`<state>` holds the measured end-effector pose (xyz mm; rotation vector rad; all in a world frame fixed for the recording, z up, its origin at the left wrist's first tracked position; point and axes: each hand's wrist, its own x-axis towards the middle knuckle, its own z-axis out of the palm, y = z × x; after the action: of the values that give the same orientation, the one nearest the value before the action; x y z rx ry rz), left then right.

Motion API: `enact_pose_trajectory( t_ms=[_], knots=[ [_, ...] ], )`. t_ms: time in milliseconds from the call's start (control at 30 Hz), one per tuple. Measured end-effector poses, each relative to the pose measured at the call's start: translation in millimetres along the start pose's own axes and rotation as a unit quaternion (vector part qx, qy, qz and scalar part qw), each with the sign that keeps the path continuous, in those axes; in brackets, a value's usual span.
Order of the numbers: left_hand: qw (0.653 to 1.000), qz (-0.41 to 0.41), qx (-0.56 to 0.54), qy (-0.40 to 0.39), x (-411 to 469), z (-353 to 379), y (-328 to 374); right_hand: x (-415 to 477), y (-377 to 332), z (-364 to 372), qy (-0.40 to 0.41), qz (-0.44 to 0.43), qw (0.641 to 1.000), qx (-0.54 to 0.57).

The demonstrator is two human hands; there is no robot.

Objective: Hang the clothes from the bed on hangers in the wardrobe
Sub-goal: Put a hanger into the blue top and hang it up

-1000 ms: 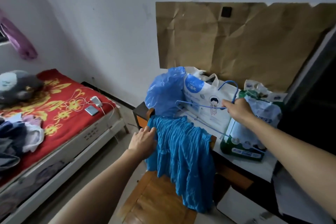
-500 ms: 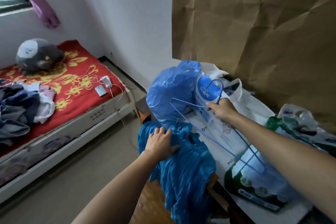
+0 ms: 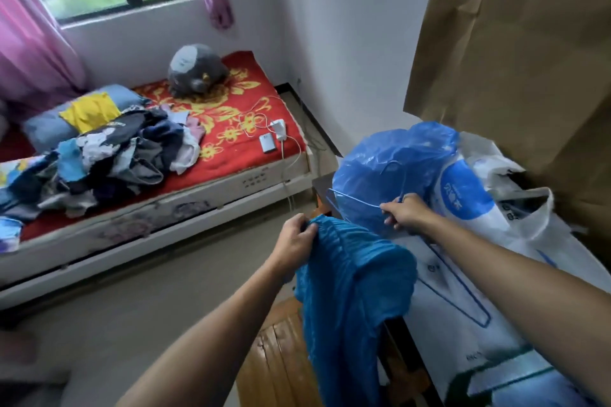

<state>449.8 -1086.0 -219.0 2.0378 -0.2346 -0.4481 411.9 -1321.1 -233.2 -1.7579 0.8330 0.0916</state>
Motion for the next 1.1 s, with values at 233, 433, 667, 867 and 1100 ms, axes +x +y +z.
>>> enact_pose_trajectory(
  t_ms=[233,433,667,867,1100],
  knots=[
    [0.974,-0.03,-0.224,0.019,-8,-50,39,-10,-22,29,-0.083,0.037,0.995,-0.04],
    [0.989,-0.038,-0.137,0.039,-17,-83,23,-31,-62,39,-0.071,0.005,0.985,0.158],
    [0.976,-0.136,-0.086,-0.15,-32,-99,-14,-69,-130,34,-0.094,-0.071,0.952,0.282],
    [0.971,-0.119,0.076,-0.191,-40,-114,-21,-79,-148,40,-0.22,-0.085,0.922,0.308],
    [0.935,-0.075,-0.333,0.097,-41,-141,-2,-87,-158,40,-0.304,-0.108,0.907,0.272]
  ],
)
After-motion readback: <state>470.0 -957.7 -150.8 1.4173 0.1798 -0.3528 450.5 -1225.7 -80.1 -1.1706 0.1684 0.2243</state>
